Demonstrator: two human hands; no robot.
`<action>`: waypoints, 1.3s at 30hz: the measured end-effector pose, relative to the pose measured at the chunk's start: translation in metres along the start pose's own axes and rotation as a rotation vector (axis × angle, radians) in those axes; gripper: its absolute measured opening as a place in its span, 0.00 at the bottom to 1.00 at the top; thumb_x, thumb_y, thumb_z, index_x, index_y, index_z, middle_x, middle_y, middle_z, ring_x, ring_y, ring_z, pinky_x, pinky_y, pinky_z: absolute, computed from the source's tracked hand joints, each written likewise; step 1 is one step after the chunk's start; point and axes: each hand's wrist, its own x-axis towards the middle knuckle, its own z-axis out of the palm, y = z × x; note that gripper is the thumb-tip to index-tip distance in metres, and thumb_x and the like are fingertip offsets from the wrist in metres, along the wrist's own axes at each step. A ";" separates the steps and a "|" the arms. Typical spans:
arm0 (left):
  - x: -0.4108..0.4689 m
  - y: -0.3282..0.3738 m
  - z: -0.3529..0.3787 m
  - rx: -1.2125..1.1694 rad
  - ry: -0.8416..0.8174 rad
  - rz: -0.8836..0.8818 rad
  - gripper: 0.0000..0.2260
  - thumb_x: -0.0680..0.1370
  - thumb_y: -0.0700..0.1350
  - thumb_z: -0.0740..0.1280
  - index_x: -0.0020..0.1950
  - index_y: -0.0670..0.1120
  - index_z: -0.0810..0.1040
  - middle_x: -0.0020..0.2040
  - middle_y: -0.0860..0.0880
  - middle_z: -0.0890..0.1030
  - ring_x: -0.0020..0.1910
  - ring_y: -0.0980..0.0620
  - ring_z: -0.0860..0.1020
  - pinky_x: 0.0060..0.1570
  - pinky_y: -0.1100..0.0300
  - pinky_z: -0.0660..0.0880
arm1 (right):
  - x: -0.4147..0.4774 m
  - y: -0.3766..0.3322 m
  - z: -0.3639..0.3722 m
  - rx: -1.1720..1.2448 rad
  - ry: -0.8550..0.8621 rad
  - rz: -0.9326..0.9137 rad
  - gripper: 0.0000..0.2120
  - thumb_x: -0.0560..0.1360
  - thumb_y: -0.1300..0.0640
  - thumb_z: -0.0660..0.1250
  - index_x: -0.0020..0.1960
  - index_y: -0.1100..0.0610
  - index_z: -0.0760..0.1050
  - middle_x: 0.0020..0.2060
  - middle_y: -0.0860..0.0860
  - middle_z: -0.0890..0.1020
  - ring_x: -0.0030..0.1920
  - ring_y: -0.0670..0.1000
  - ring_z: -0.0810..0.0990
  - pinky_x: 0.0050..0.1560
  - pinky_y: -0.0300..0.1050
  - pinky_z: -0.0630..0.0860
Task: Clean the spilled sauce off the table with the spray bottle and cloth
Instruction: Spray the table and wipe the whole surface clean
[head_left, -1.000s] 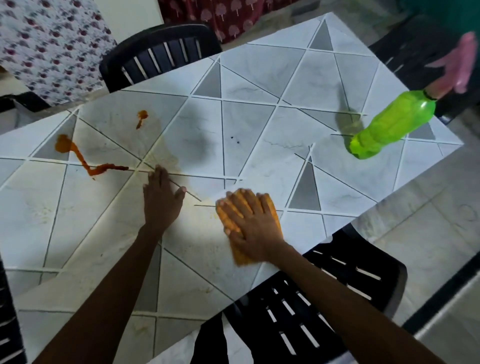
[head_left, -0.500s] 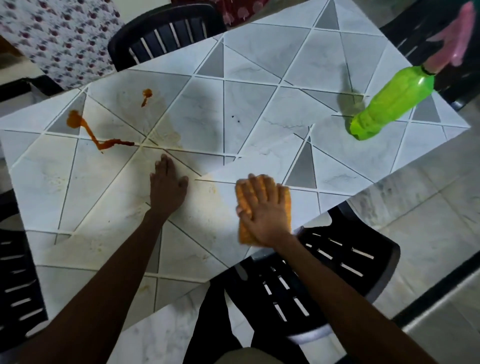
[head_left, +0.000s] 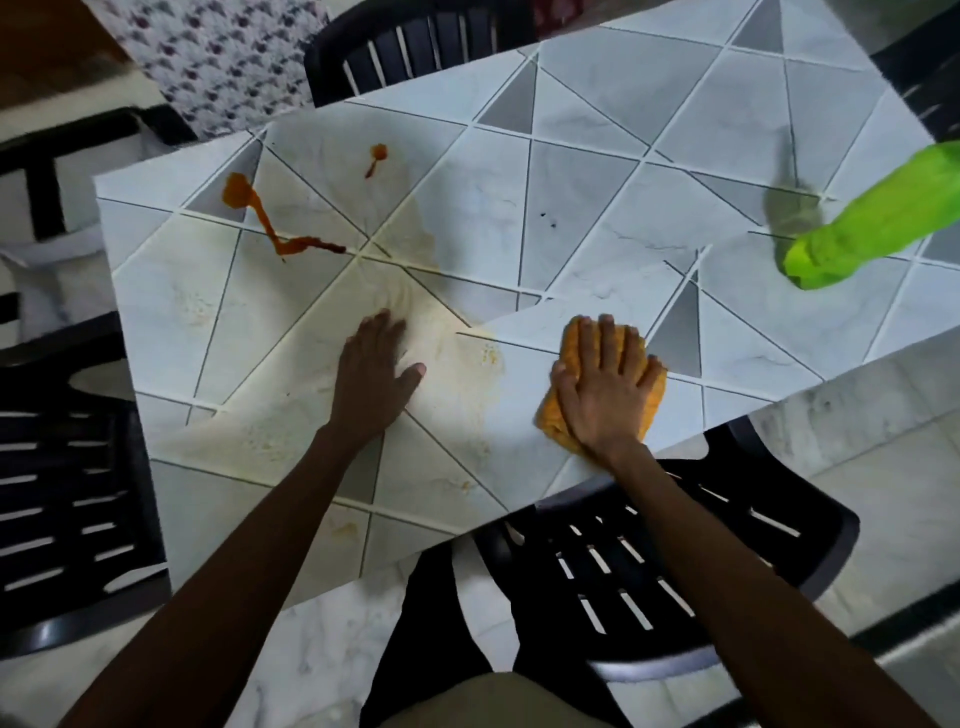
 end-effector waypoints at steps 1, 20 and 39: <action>0.001 -0.005 -0.001 0.003 0.011 0.007 0.32 0.76 0.59 0.60 0.73 0.40 0.68 0.73 0.38 0.68 0.73 0.36 0.66 0.69 0.41 0.66 | -0.004 -0.024 0.005 -0.009 0.006 -0.031 0.32 0.80 0.38 0.48 0.82 0.47 0.50 0.81 0.52 0.54 0.80 0.63 0.51 0.74 0.72 0.49; 0.028 -0.078 -0.019 0.070 0.053 0.073 0.37 0.78 0.67 0.55 0.79 0.45 0.57 0.80 0.46 0.56 0.80 0.46 0.52 0.76 0.45 0.50 | 0.013 -0.166 0.021 -0.120 0.017 -0.156 0.34 0.81 0.36 0.49 0.82 0.48 0.48 0.82 0.53 0.53 0.81 0.61 0.49 0.76 0.69 0.47; 0.037 -0.145 -0.054 0.069 0.091 -0.128 0.39 0.74 0.71 0.56 0.77 0.48 0.61 0.79 0.46 0.59 0.79 0.43 0.54 0.73 0.34 0.50 | 0.037 -0.224 0.028 -0.074 -0.054 -0.448 0.35 0.81 0.34 0.49 0.82 0.48 0.46 0.82 0.52 0.48 0.81 0.60 0.44 0.77 0.69 0.44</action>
